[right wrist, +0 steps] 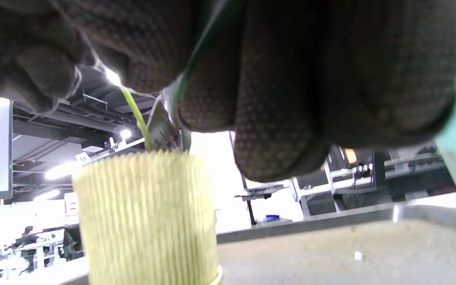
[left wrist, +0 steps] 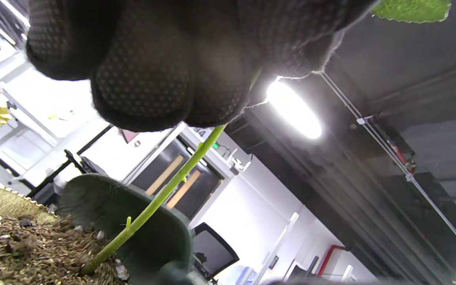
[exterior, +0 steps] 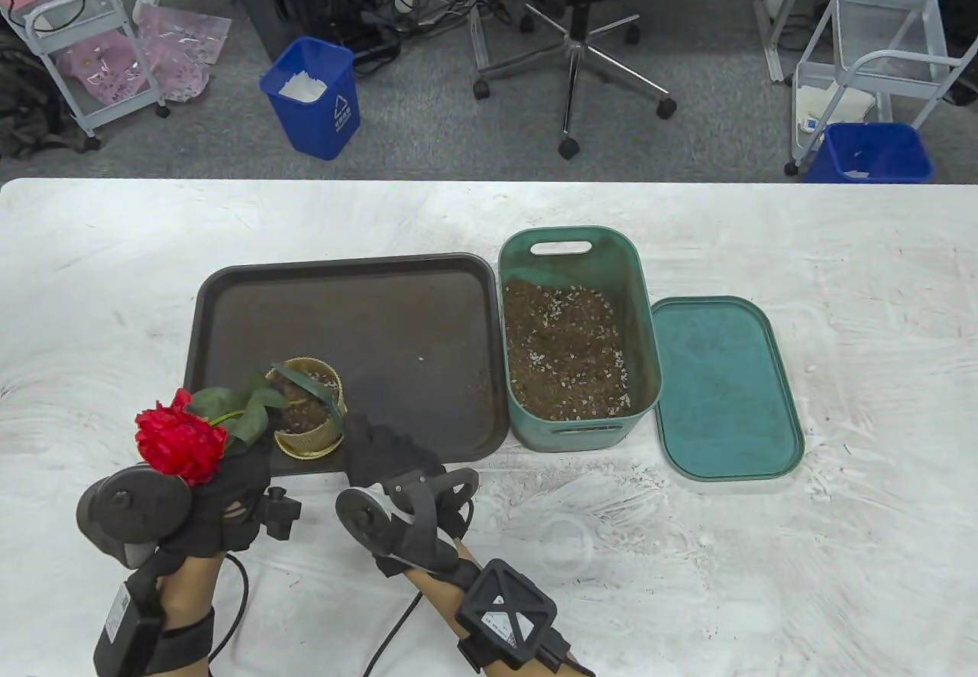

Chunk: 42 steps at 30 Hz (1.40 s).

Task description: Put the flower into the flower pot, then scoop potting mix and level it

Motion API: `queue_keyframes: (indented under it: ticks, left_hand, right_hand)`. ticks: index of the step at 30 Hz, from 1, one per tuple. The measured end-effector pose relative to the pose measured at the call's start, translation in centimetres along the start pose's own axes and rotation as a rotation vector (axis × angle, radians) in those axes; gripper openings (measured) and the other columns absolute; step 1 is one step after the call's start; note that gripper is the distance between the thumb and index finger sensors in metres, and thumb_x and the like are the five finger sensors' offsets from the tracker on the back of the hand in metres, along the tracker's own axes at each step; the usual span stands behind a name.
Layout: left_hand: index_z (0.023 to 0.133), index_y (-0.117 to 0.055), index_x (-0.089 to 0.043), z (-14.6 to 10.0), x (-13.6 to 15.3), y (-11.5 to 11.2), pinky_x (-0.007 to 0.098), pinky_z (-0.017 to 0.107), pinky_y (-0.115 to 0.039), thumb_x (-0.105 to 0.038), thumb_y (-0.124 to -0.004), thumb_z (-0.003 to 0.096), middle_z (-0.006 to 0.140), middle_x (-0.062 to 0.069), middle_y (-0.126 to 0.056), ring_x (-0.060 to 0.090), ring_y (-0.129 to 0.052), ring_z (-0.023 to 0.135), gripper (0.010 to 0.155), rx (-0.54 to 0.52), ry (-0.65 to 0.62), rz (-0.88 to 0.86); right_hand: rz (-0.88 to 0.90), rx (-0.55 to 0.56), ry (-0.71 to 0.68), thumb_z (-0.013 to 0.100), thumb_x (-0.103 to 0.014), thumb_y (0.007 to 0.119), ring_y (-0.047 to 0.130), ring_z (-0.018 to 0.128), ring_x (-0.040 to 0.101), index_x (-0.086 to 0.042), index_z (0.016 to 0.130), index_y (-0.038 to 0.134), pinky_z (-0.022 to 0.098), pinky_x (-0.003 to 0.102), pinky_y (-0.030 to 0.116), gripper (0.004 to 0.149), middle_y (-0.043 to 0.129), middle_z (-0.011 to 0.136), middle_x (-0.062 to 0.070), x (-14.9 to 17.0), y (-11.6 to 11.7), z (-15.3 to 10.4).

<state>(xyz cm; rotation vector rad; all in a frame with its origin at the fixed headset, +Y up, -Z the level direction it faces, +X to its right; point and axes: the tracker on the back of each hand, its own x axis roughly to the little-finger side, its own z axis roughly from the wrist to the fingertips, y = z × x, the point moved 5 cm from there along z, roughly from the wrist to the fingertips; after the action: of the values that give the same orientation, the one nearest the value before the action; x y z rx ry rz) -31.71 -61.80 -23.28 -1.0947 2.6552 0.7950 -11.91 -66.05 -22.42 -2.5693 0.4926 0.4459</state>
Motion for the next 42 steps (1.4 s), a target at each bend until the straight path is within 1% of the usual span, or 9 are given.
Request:
queue_keyframes:
  ticks: [3, 6, 12, 18, 24, 27, 32, 39, 42]
  left_hand:
    - [0.077, -0.09, -0.024, 0.0, -0.1, 0.0, 0.044, 0.044, -0.087, -0.04, -0.079, 0.0377, 0.065, 0.001, -0.099, 0.027, -0.106, 0.043, 0.044, 0.0, -0.005, 0.012]
    - [0.077, -0.09, -0.024, 0.0, -0.1, 0.0, 0.044, 0.044, -0.087, -0.04, -0.079, 0.0378, 0.066, 0.001, -0.099, 0.028, -0.106, 0.044, 0.044, 0.001, -0.004, 0.007]
    - [0.077, -0.09, -0.024, 0.0, 0.0, 0.1, 0.044, 0.044, -0.087, -0.04, -0.079, 0.0378, 0.066, 0.001, -0.099, 0.027, -0.106, 0.043, 0.044, -0.002, 0.005, 0.0]
    - [0.077, -0.09, -0.024, 0.0, 0.0, 0.0, 0.044, 0.044, -0.087, -0.04, -0.078, 0.0378, 0.066, 0.001, -0.099, 0.027, -0.106, 0.044, 0.044, 0.0, 0.002, 0.0]
    - [0.077, -0.09, -0.024, 0.0, 0.1, 0.1, 0.044, 0.044, -0.087, -0.04, -0.078, 0.0377, 0.066, 0.001, -0.099, 0.027, -0.106, 0.043, 0.044, -0.005, 0.01, -0.009]
    - [0.077, -0.09, -0.024, 0.0, 0.4, 0.2, 0.044, 0.044, -0.087, -0.04, -0.078, 0.0377, 0.065, 0.001, -0.099, 0.027, -0.106, 0.043, 0.044, -0.011, 0.023, -0.016]
    - [0.077, -0.09, -0.024, 0.1, 1.0, 0.4, 0.044, 0.044, -0.087, -0.04, -0.078, 0.0377, 0.065, 0.001, -0.099, 0.027, -0.106, 0.043, 0.044, -0.018, 0.046, -0.04]
    - [0.077, -0.09, -0.025, 0.1, 1.7, 1.1, 0.044, 0.043, -0.087, -0.04, -0.078, 0.0377, 0.065, 0.001, -0.099, 0.027, -0.106, 0.043, 0.044, -0.043, 0.076, -0.038]
    - [0.077, -0.09, -0.025, 0.1, 2.0, 1.4, 0.044, 0.043, -0.087, -0.04, -0.078, 0.0378, 0.065, 0.0, -0.099, 0.027, -0.106, 0.043, 0.044, -0.052, 0.084, -0.032]
  right_hand:
    - [0.012, 0.045, -0.011, 0.038, -0.031, 0.081, 0.108, 0.031, 0.031, -0.008, 0.084, 0.078, 0.018, 0.046, 0.096, 0.052, 0.101, 0.055, 0.011, -0.4, -2.0, 0.2]
    - [-0.017, 0.035, -0.043, 0.038, -0.031, 0.081, 0.108, 0.031, 0.031, -0.009, 0.084, 0.078, 0.018, 0.046, 0.095, 0.052, 0.101, 0.055, 0.011, -0.5, -3.6, 0.7]
    - [-0.053, 0.036, -0.022, 0.038, -0.031, 0.081, 0.108, 0.031, 0.031, -0.009, 0.084, 0.078, 0.018, 0.046, 0.095, 0.052, 0.101, 0.055, 0.011, 2.2, -9.7, 3.1]
    - [-0.128, -0.008, 0.105, 0.038, -0.031, 0.082, 0.108, 0.031, 0.031, -0.009, 0.084, 0.079, 0.018, 0.046, 0.095, 0.051, 0.101, 0.055, 0.011, 7.4, -15.5, 6.5]
    - [-0.206, -0.018, 0.302, 0.038, -0.032, 0.081, 0.109, 0.03, 0.031, -0.009, 0.084, 0.08, 0.017, 0.046, 0.095, 0.051, 0.102, 0.054, 0.01, 14.5, -18.4, 9.4]
    - [-0.161, -0.081, 0.419, 0.038, -0.032, 0.082, 0.108, 0.03, 0.031, -0.009, 0.084, 0.08, 0.017, 0.046, 0.095, 0.051, 0.102, 0.054, 0.011, 18.0, -18.2, 10.2]
    - [-0.148, -0.256, 0.552, 0.038, -0.031, 0.082, 0.108, 0.029, 0.032, -0.009, 0.083, 0.081, 0.017, 0.046, 0.095, 0.051, 0.102, 0.053, 0.012, 22.4, -15.9, 11.6]
    - [-0.245, -0.542, 0.641, 0.038, -0.031, 0.082, 0.108, 0.029, 0.032, -0.009, 0.084, 0.081, 0.017, 0.046, 0.095, 0.051, 0.102, 0.053, 0.012, 25.8, -8.5, 13.3]
    - [-0.324, -0.62, 0.644, 0.038, -0.031, 0.082, 0.108, 0.03, 0.032, -0.009, 0.084, 0.081, 0.018, 0.047, 0.094, 0.051, 0.102, 0.054, 0.012, 26.3, -6.1, 13.7]
